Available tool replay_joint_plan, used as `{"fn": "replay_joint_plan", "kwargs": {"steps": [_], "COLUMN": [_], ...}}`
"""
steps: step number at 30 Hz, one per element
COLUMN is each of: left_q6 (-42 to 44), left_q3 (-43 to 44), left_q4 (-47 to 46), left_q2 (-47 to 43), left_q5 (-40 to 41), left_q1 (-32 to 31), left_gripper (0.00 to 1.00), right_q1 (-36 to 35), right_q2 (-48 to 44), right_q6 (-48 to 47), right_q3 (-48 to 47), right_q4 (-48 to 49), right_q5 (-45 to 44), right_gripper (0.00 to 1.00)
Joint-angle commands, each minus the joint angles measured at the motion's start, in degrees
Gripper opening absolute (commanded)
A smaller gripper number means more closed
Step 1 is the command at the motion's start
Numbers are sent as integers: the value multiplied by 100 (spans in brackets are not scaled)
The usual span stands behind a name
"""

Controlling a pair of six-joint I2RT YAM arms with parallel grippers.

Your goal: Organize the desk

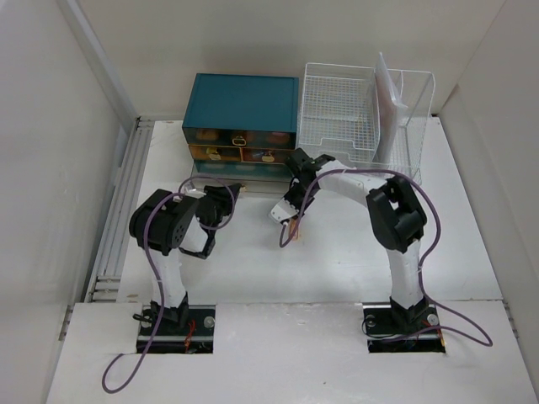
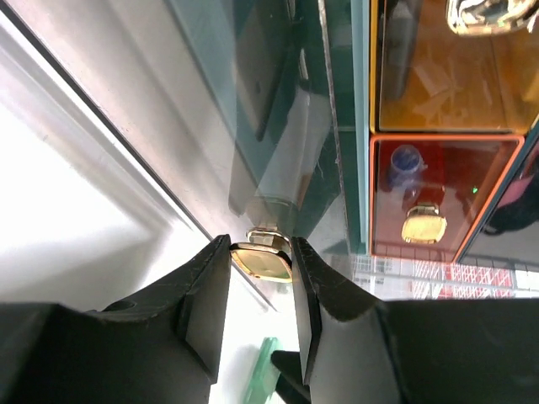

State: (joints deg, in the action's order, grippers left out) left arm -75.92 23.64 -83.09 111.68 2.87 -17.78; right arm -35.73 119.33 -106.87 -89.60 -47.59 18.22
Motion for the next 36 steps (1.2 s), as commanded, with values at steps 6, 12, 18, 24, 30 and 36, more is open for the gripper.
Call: {"fn": "replay_joint_plan", "kwargs": {"steps": [6, 12, 18, 24, 30, 36], "left_q6": [253, 253, 253, 253, 306, 359], "left_q3": [-570, -746, -861, -966, -1028, -1081], "left_q4": [-2256, -2361, -2546, -2546, -2546, -2546], "left_q2": [-173, -225, -278, -331, -507, -612], "left_q5": [-68, 37, 38, 38, 91, 91], "left_q1": [-260, -314, -366, -419, -419, -419], "left_gripper": [0, 0, 0, 0, 0, 0], "right_q1": [-224, -330, -383, -383, -383, -435], "right_q2": [-234, -981, -1166, -1009, -894, -771], "right_q6": [-19, 359, 535, 703, 755, 808], "right_q3": [118, 390, 592, 699, 699, 575], "right_q4": [-558, -558, -611, -417, -365, -260], "right_q5": [111, 586, 701, 701, 893, 894], "right_gripper": [23, 22, 22, 22, 25, 31]}}
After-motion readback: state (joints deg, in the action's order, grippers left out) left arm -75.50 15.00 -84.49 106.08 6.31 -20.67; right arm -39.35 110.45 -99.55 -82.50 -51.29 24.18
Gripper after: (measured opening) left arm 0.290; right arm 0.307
